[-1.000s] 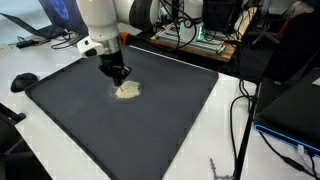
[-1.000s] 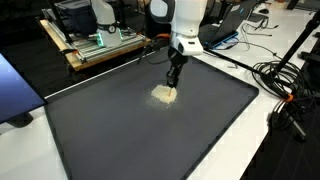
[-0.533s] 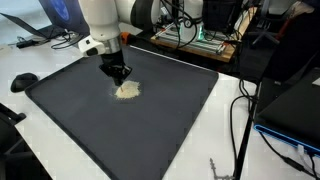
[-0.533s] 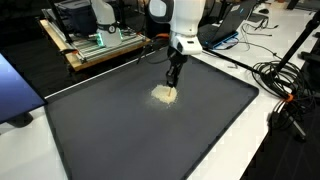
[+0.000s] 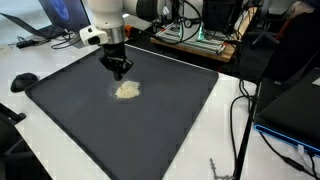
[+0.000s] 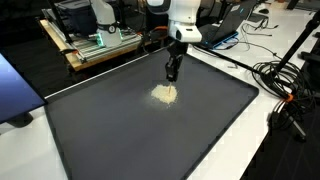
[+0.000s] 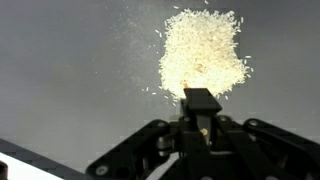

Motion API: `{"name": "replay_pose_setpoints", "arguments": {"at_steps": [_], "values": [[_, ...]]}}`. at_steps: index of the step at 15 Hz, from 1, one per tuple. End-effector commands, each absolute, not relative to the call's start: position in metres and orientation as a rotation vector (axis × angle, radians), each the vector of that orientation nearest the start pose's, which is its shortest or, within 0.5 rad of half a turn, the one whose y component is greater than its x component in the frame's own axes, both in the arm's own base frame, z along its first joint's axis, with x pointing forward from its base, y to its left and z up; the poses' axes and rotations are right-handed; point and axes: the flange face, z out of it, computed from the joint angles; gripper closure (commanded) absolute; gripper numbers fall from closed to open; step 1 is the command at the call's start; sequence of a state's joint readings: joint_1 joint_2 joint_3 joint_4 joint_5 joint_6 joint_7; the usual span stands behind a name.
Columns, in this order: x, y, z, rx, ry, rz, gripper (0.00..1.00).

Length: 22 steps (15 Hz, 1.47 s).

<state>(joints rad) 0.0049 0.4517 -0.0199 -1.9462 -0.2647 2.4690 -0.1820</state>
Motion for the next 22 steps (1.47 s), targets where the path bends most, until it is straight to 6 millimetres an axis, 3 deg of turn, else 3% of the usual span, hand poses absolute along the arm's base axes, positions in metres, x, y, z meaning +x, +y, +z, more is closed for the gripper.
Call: {"name": "replay_pose_setpoints", "arguments": {"at_steps": [1, 9, 14, 15, 17, 20, 21, 22], "values": [[0.609, 0.009, 0.272, -3.344, -0.630, -0.160, 0.97], [0.600, 0.090, 0.275, -3.562, -0.817, -0.242, 0.97], [0.599, 0.141, 0.261, -3.718, -0.753, -0.287, 0.97], [0.594, 0.128, 0.265, -3.657, -0.781, -0.256, 0.88], [0.593, 0.143, 0.261, -3.683, -0.765, -0.261, 0.88], [0.595, 0.143, 0.260, -3.689, -0.756, -0.263, 0.88], [0.596, 0.142, 0.258, -3.700, -0.749, -0.245, 0.97], [0.597, 0.151, 0.254, -3.703, -0.770, -0.228, 0.97]]}}
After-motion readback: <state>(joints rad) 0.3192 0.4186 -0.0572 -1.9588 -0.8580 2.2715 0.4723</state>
